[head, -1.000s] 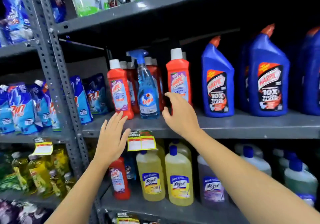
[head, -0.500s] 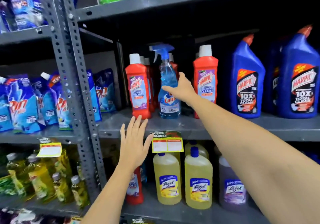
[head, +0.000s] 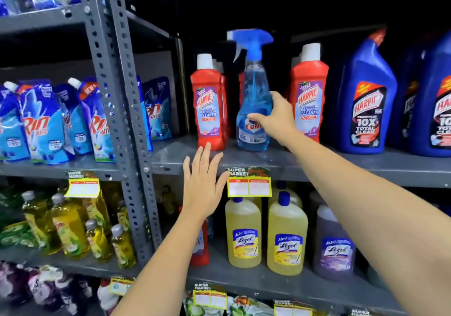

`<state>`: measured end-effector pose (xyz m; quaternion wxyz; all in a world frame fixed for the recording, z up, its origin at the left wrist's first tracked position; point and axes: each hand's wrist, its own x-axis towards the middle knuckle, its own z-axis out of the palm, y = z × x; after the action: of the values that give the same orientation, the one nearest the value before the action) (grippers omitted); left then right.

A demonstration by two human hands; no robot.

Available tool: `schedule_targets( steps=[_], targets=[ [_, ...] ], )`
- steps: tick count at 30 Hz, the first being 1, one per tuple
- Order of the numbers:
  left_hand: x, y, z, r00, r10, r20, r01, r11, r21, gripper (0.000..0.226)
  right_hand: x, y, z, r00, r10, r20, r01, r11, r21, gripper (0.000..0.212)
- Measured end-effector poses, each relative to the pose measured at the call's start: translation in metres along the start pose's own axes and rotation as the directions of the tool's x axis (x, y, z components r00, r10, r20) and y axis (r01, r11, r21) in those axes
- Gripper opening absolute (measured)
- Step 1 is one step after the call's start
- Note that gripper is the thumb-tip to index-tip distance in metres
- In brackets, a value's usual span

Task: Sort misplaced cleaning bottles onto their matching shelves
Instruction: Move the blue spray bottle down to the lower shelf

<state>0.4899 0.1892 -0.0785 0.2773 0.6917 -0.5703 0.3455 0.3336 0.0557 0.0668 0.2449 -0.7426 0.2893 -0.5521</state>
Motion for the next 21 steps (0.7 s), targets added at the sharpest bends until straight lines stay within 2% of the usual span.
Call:
schedule_targets(
  steps=[3,7,10,11,13,15,21],
  targets=[
    [-0.016,0.004,0.001,0.998,-0.05,-0.049,0.049,0.998,-0.033,0.061,-0.019,-0.017,-0.011,0.994,-0.095,-0.063,0.103,0.986,0.131,0.055],
    [-0.052,0.0,0.008,0.99,-0.125,-0.058,0.122,0.991,-0.058,0.069,-0.047,-0.058,-0.043,0.97,-0.243,-0.022,0.237,0.914,0.328,0.045],
    [-0.102,-0.005,0.024,0.997,-0.042,0.072,0.048,0.996,-0.072,0.066,-0.102,-0.057,-0.073,0.963,-0.27,-0.021,0.258,0.887,0.384,0.045],
    [-0.116,-0.007,0.03,0.991,-0.002,0.136,0.011,0.998,-0.063,0.065,-0.117,-0.048,-0.08,0.964,-0.267,0.012,0.24,0.885,0.399,0.046],
    [-0.18,0.01,0.074,0.937,-0.031,0.348,0.042,0.999,-0.024,0.064,-0.149,0.005,-0.075,0.956,-0.151,0.251,0.038,0.914,0.403,0.051],
    [-0.216,0.01,0.088,0.851,-0.014,0.525,0.013,1.0,0.004,0.065,-0.184,0.035,-0.073,0.953,-0.076,0.292,-0.055,0.909,0.413,0.057],
    [-0.234,0.004,0.111,0.69,-0.013,0.724,-0.002,1.0,0.02,0.065,-0.245,0.105,-0.035,0.904,0.194,0.381,-0.3,0.923,0.241,0.059]
  ],
)
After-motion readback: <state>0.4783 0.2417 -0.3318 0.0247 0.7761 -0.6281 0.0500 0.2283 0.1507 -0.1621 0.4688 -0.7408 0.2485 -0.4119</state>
